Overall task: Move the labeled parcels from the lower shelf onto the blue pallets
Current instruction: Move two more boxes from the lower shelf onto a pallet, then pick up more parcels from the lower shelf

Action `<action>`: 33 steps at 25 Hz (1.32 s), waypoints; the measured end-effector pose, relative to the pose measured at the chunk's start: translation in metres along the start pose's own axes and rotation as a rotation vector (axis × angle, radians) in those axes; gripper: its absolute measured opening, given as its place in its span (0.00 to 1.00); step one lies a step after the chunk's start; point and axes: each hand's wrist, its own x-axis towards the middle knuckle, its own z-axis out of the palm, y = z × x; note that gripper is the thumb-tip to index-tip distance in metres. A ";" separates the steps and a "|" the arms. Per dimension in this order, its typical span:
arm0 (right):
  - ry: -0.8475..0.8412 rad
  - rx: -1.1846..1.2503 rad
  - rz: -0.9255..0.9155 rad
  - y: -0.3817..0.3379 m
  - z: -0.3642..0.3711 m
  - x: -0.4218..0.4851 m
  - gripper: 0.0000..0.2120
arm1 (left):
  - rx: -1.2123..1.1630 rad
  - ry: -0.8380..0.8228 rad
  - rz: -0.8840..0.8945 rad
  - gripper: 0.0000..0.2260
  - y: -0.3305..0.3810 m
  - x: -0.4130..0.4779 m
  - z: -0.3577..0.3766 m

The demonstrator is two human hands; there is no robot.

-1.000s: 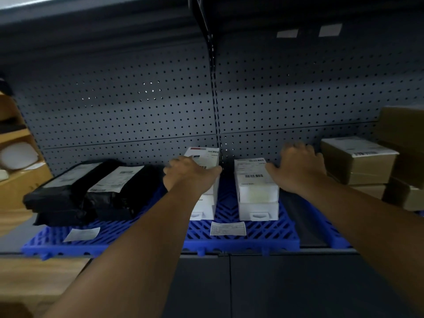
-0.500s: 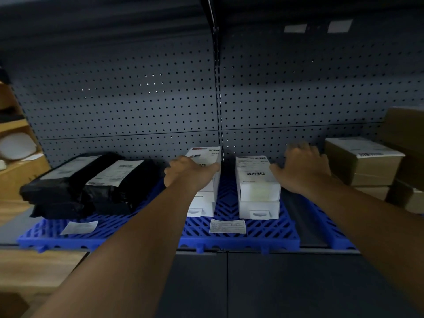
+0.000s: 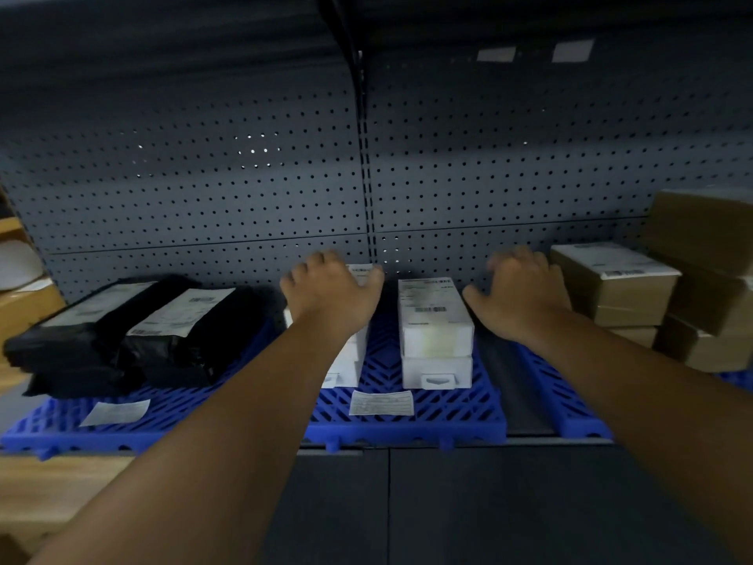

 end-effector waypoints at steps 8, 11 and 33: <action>0.101 0.095 -0.083 0.046 -0.034 -0.048 0.21 | -0.387 0.098 0.418 0.19 0.101 -0.063 0.007; 0.148 0.034 -0.008 0.095 -0.057 -0.073 0.21 | -0.482 0.020 0.498 0.18 0.149 -0.087 0.015; 0.147 -0.393 0.882 0.475 -0.188 -0.332 0.20 | -0.690 -0.662 1.146 0.18 0.500 -0.342 0.154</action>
